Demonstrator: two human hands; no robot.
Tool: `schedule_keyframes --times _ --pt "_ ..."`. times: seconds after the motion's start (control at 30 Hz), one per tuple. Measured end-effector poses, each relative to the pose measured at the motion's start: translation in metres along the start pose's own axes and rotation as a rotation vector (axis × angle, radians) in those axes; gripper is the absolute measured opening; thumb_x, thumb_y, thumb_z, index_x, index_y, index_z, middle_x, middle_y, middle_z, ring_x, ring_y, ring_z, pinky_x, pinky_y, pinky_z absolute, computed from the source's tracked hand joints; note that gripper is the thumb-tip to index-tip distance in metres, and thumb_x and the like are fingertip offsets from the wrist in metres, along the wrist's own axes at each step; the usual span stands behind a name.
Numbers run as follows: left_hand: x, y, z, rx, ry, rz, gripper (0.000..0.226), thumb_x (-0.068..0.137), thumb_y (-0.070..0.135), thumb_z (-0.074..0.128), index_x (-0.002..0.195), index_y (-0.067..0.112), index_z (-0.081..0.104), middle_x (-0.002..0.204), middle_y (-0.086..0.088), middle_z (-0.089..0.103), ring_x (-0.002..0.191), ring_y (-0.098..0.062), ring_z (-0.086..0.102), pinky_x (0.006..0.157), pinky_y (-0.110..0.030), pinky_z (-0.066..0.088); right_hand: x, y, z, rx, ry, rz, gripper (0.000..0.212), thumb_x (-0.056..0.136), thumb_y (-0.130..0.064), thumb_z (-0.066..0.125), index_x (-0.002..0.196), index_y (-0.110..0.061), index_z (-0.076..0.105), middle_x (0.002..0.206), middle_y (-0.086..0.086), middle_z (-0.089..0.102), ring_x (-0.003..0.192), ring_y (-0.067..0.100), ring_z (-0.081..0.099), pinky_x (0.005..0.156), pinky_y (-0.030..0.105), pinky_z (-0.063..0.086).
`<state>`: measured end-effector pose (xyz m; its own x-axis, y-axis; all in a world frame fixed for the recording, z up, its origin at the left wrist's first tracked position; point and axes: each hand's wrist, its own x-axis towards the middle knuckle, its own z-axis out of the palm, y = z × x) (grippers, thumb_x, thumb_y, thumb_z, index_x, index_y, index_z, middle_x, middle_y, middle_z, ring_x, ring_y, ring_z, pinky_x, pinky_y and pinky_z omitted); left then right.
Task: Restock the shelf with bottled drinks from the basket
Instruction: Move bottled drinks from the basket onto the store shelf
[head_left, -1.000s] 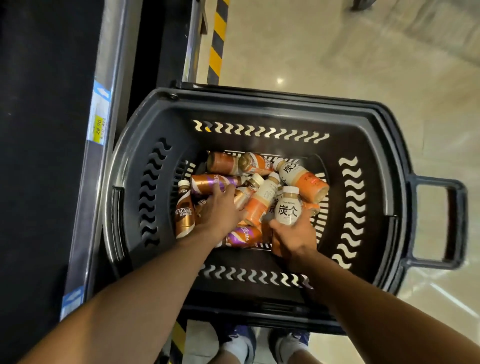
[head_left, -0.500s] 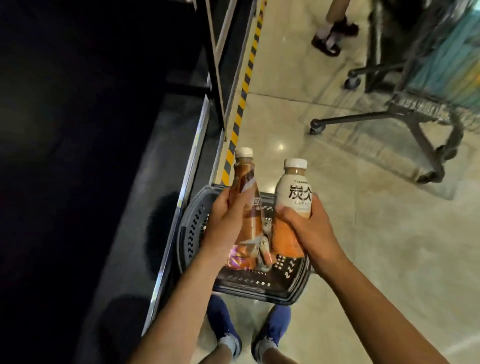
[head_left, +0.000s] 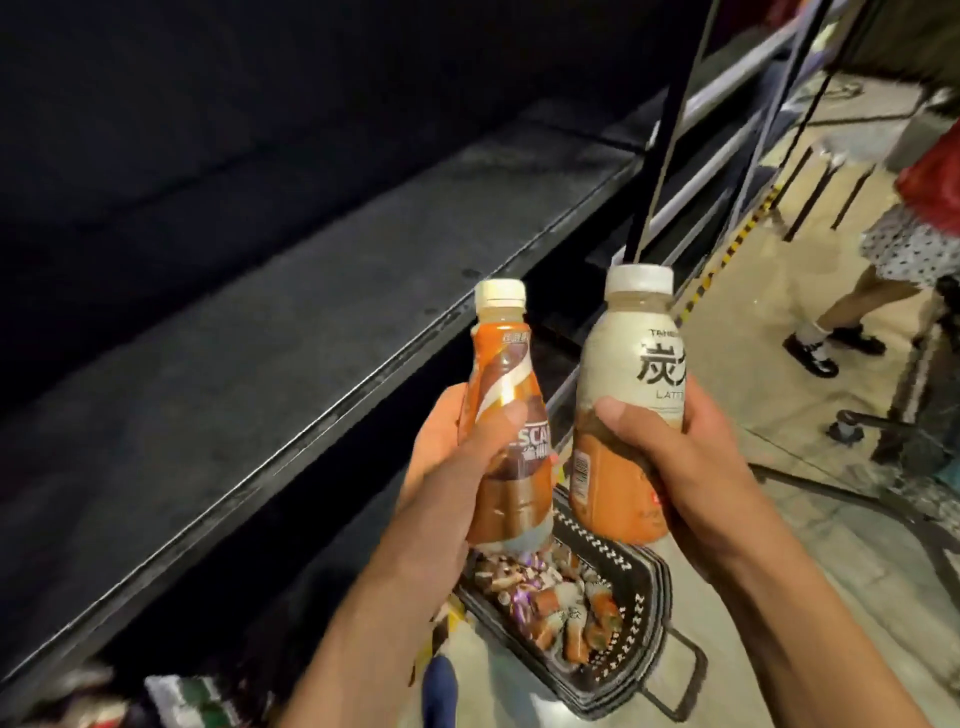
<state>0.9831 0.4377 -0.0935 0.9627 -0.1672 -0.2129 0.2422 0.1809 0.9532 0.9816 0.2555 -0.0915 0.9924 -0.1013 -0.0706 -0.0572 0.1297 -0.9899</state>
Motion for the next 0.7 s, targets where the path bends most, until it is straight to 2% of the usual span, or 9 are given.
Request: schedule_keyframes --times 0.1,0.17,0.23,0.33,0.5,0.6,0.7 --pt "-0.053 0.039 -0.028 -0.030 0.144 0.146 0.046 0.070 0.043 0.070 0.111 0.023 0.065 0.102 -0.011 0.073 0.086 -0.026 0.072 0.078 -0.045 0.057 -0.020 -0.032 0.048 -0.002 -0.193 -0.045 0.050 0.056 -0.039 0.078 0.103 -0.029 0.064 0.094 0.003 0.074 0.081 0.021 0.071 0.068 0.036 0.060" --pt "-0.090 0.063 -0.049 -0.053 0.275 0.233 0.041 0.067 0.047 0.068 0.103 0.028 0.067 0.103 -0.012 0.072 0.087 -0.026 0.071 0.080 -0.047 0.057 -0.035 -0.049 0.085 0.008 -0.323 -0.073 0.048 0.058 -0.035 0.079 0.103 -0.027 0.065 0.091 0.001 0.074 0.079 0.017 0.070 0.065 0.030 0.059" --pt "-0.128 0.084 -0.073 -0.050 0.400 0.320 0.037 0.064 0.050 0.066 0.097 0.032 0.068 0.104 -0.012 0.072 0.089 -0.025 0.070 0.081 -0.046 0.056 -0.050 -0.066 0.124 0.003 -0.461 -0.099 0.050 0.057 -0.039 0.077 0.104 -0.027 0.066 0.092 0.002 0.073 0.079 0.016 0.069 0.064 0.029 0.057" --pt "-0.188 0.108 -0.107 -0.040 0.551 0.450 0.033 0.068 0.045 0.066 0.098 0.032 0.069 0.105 -0.010 0.073 0.089 -0.024 0.070 0.078 -0.044 0.056 -0.079 -0.088 0.182 0.009 -0.663 -0.115 0.058 0.056 -0.040 0.077 0.110 -0.024 0.063 0.094 0.002 0.074 0.080 0.016 0.071 0.065 0.027 0.055" --pt "-0.280 0.124 -0.160 -0.049 0.771 0.588 0.032 0.071 0.042 0.068 0.100 0.028 0.073 0.102 -0.010 0.074 0.091 -0.029 0.071 0.078 -0.044 0.056 -0.130 -0.107 0.263 0.016 -0.896 -0.139 0.056 0.059 -0.035 0.079 0.112 -0.027 0.064 0.096 0.001 0.074 0.084 0.015 0.072 0.067 0.026 0.056" --pt "-0.344 0.126 -0.193 -0.027 0.876 0.609 0.039 0.072 0.040 0.070 0.106 0.024 0.072 0.104 -0.012 0.074 0.098 -0.033 0.071 0.081 -0.048 0.057 -0.172 -0.110 0.315 0.021 -1.016 -0.152 0.050 0.064 -0.029 0.079 0.112 -0.032 0.065 0.099 0.000 0.074 0.086 0.017 0.073 0.067 0.028 0.057" --pt "-0.406 0.127 -0.223 -0.003 0.963 0.639 0.042 0.069 0.042 0.072 0.105 0.023 0.073 0.103 -0.012 0.075 0.095 -0.030 0.072 0.083 -0.050 0.057 -0.222 -0.105 0.365 0.019 -1.098 -0.156 0.058 0.059 -0.038 0.078 0.115 -0.032 0.063 0.104 0.002 0.074 0.093 0.023 0.072 0.073 0.041 0.061"
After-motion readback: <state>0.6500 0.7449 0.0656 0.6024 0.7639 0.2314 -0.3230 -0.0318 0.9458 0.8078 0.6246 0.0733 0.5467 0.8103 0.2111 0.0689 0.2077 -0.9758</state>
